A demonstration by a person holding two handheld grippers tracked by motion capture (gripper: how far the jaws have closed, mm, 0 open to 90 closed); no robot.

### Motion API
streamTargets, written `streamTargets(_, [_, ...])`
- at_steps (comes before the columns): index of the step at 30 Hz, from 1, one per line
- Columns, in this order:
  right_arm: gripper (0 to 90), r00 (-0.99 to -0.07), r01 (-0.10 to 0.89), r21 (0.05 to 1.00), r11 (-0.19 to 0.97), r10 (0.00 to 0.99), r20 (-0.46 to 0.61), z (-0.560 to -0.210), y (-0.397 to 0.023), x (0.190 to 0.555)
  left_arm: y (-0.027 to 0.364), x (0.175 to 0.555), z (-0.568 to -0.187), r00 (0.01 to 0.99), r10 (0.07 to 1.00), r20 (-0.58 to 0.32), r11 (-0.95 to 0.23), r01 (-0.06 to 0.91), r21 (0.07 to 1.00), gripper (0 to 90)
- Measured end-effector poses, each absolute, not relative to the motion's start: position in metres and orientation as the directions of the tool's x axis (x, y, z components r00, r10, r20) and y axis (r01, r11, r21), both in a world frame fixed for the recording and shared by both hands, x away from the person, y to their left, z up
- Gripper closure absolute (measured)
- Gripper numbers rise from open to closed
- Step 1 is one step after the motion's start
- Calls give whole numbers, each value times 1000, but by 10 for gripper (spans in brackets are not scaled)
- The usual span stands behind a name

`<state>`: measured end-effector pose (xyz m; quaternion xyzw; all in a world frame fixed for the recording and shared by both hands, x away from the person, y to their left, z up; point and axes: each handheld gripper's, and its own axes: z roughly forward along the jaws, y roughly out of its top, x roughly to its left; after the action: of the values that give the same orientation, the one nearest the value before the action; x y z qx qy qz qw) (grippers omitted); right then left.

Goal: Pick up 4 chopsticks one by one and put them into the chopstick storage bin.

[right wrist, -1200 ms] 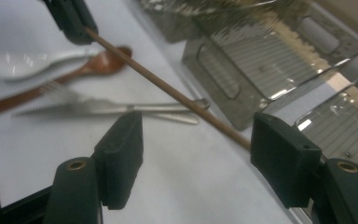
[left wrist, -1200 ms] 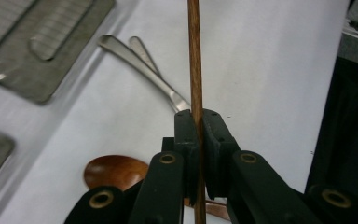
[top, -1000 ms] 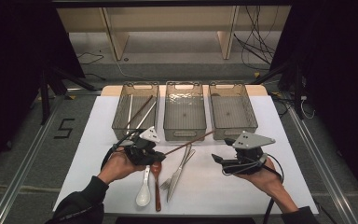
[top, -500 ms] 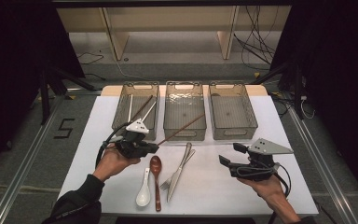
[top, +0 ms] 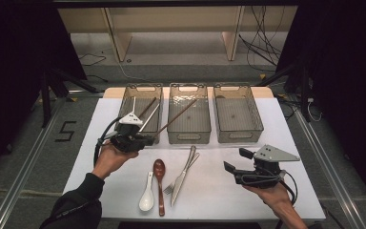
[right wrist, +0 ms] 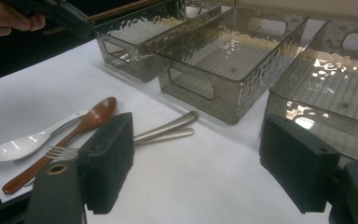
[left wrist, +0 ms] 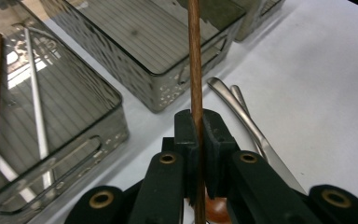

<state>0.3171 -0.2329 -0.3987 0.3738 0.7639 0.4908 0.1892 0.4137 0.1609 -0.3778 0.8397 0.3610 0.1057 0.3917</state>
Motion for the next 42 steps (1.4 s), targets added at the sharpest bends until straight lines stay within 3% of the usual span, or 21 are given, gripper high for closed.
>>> streamTargets(22, [268, -664, 372, 894, 251, 745, 67, -398, -230, 315, 191, 474, -379, 531, 840, -114, -290, 616, 732, 853])
streamTargets(42, [271, -672, 370, 892, 261, 738, 63, -397, -229, 314, 211, 509, -393, 419, 898, -132, -227, 699, 679, 853])
